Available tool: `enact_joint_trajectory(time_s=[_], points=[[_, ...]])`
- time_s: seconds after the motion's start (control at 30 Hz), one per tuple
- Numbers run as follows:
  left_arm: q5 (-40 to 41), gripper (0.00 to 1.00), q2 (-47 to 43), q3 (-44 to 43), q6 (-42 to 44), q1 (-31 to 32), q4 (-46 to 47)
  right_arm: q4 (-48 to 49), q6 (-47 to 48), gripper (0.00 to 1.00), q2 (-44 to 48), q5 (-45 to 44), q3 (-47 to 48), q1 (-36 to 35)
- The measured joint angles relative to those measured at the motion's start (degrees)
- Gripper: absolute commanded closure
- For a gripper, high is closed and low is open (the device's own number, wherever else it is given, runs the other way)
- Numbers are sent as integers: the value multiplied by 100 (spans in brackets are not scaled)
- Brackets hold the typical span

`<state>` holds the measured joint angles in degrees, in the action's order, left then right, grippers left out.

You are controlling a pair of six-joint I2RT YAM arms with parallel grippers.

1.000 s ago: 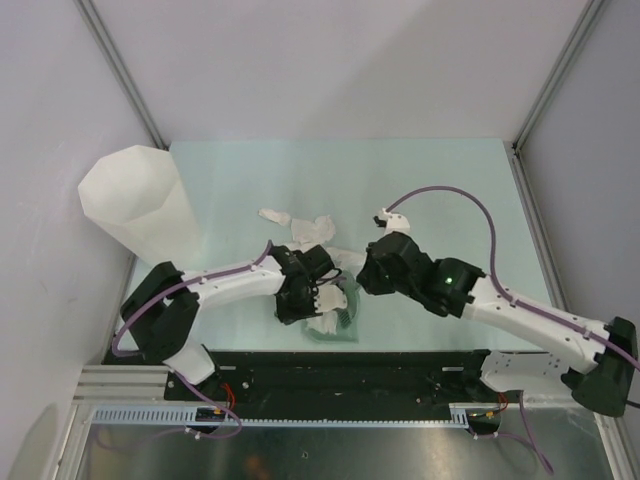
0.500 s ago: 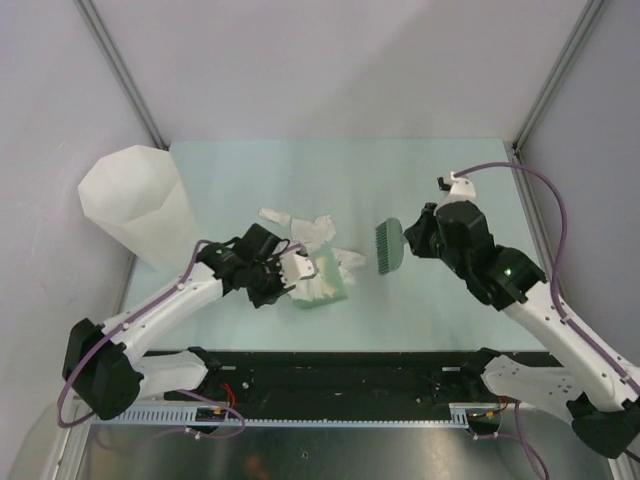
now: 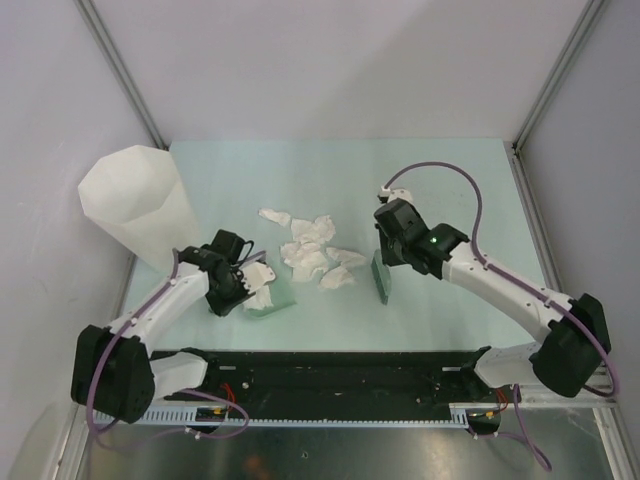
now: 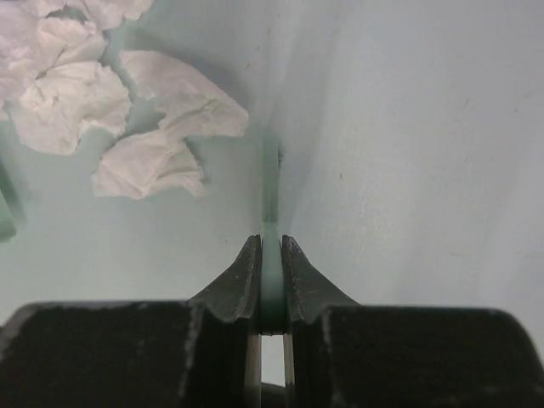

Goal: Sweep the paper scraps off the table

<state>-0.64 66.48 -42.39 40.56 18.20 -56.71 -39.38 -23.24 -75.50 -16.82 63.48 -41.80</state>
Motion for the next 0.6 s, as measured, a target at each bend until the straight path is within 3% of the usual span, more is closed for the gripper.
enact_joint_trajectory(time_s=[0.3,0.6], points=[[264,100,990,-205,70,-20,269,546,238,100,-1139,-149,699,-507],[306,100,1574,-592,96,481,682,1897,-225,100,-1784,1027,1097,-1008]])
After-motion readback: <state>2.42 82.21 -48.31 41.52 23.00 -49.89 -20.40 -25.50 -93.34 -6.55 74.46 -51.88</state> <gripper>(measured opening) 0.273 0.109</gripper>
